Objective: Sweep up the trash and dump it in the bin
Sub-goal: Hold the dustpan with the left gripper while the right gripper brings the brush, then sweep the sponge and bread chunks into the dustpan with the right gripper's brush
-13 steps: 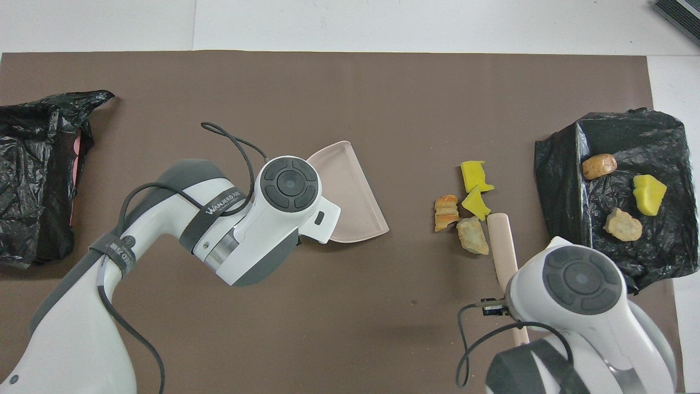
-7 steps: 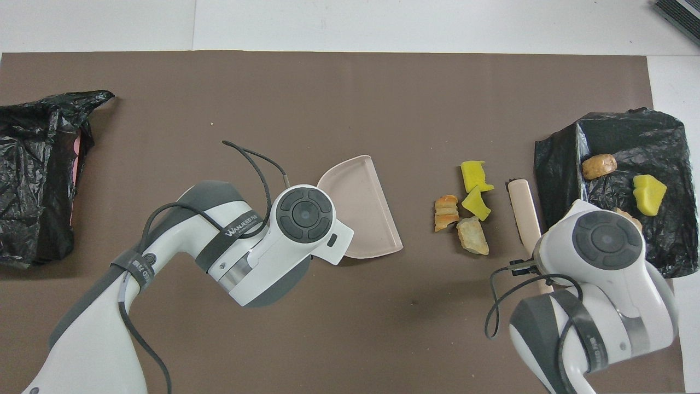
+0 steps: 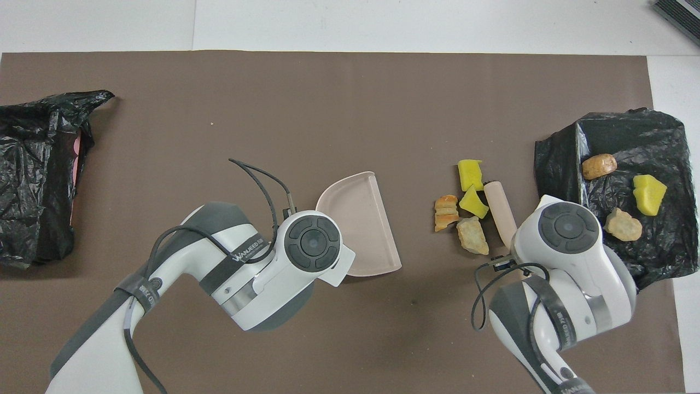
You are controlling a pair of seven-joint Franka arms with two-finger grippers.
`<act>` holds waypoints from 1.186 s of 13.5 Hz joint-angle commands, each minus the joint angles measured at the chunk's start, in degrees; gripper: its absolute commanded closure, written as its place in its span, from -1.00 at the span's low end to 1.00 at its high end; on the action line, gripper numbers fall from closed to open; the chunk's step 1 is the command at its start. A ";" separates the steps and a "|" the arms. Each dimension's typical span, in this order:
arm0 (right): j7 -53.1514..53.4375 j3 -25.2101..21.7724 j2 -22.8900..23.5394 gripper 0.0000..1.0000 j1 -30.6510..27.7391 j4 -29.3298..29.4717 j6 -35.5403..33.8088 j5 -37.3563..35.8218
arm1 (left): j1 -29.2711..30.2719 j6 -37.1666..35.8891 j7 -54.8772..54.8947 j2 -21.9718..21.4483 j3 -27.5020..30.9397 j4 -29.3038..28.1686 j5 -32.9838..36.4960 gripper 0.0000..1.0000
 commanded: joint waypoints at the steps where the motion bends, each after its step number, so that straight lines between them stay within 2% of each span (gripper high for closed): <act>1: -2.85 0.31 -0.09 1.00 2.06 0.08 -0.49 5.88 | -0.56 0.54 1.53 -2.65 0.69 -2.86 -0.89 1.00; 5: -2.86 0.31 1.13 1.00 7.32 0.35 -0.14 13.61 | -0.47 0.02 1.53 -2.74 0.60 -2.86 -0.98 1.00; 12: 0.65 0.40 2.98 1.00 17.00 5.26 -0.13 36.10 | -0.12 -0.08 1.62 -2.74 0.60 -3.03 -1.06 1.00; 13: 3.01 0.22 2.81 1.00 17.62 7.53 -1.18 36.57 | -0.12 -0.25 1.62 -2.74 0.60 -3.03 -1.06 1.00; 14: 4.77 -0.30 2.02 1.00 16.75 9.82 -5.37 36.31 | -0.12 -0.25 1.53 -2.74 0.60 -3.03 -1.06 1.00; 16: 5.14 -0.48 1.40 1.00 11.86 16.66 -14.95 33.87 | 0.05 -0.07 1.45 -2.65 0.60 -3.03 -1.06 1.00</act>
